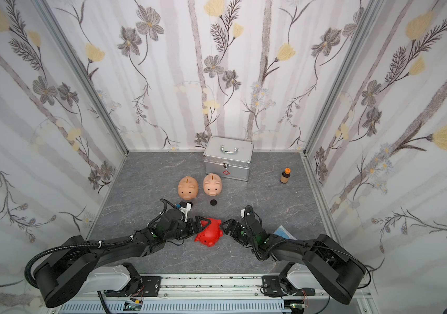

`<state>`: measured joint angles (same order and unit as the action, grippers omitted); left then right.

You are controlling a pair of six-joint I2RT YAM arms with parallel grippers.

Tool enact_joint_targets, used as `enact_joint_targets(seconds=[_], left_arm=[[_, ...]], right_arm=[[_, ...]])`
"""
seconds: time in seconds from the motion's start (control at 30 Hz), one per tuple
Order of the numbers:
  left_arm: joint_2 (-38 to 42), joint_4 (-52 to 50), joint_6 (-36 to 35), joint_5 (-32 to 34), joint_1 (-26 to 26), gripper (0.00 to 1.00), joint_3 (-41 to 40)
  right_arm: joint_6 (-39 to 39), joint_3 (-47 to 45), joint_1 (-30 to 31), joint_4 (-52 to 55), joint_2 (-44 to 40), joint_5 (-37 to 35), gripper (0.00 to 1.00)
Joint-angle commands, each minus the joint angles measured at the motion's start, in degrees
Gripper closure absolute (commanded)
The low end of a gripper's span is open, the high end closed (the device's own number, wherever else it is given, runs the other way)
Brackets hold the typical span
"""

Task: Open piggy banks
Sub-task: Adjust the piggy bank at the center of the board.

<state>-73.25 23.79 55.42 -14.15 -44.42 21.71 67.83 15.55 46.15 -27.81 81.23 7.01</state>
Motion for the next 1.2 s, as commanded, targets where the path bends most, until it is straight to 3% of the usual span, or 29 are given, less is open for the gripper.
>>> enact_joint_targets(seconds=[0.0, 0.23, 0.5, 0.83, 1.03, 1.17], left_arm=[[0.7, 1.0, 0.1, 0.7, -0.1, 0.13, -0.2], [0.8, 0.1, -0.2, 0.9, -0.1, 0.22, 0.3], [0.8, -0.2, -0.4, 0.9, -0.4, 0.24, 0.8], [0.7, -0.1, -0.3, 1.4, -0.9, 0.24, 0.7], [0.2, -0.1, -0.5, 2.0, -0.7, 0.23, 1.6], [2.9, -0.7, 0.2, 3.6, 0.1, 0.12, 1.0]], right_arm=[[-2.1, 0.3, 0.6, 1.2, -3.6, -3.6, 0.14], [-10.5, -0.3, 4.0, 0.6, -10.2, -6.3, 0.12], [-13.1, 2.3, 7.7, 0.0, -5.4, -3.1, 0.04], [-10.0, 4.4, 8.2, -6.5, 2.7, 1.5, 0.00], [-4.3, 0.7, 7.2, -11.4, 5.7, 0.9, 0.02], [-1.9, -1.5, 6.2, -13.1, 6.0, -0.8, 0.03]])
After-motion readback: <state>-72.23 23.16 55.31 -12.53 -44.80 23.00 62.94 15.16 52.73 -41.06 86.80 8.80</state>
